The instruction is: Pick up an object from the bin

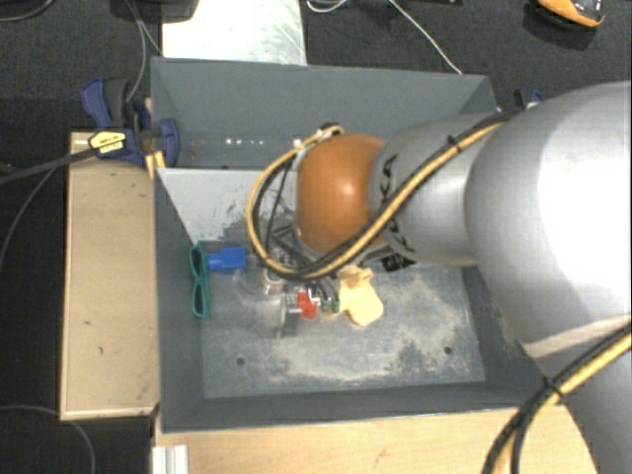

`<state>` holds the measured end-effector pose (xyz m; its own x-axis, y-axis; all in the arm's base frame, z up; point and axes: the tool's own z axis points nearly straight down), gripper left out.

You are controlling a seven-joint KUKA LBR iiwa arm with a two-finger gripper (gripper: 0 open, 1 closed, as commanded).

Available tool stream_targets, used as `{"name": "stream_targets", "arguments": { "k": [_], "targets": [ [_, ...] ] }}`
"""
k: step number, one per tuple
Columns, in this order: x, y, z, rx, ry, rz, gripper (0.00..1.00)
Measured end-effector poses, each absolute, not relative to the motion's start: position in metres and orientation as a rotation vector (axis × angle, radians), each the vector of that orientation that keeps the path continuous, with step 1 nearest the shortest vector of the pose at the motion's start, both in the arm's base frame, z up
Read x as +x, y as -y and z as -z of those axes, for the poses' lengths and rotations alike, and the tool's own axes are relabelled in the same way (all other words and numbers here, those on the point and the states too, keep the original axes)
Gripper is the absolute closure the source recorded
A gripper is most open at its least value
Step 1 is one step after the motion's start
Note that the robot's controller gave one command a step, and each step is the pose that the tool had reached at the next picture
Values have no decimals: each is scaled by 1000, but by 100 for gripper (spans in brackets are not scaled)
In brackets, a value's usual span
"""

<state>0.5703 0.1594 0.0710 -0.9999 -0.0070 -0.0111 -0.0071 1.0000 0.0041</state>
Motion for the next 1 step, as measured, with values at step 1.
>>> {"name": "stream_targets", "arguments": {
  "k": [1],
  "targets": [
    [563,-158,-77,90,-3122,-15,100]
  ]
}}
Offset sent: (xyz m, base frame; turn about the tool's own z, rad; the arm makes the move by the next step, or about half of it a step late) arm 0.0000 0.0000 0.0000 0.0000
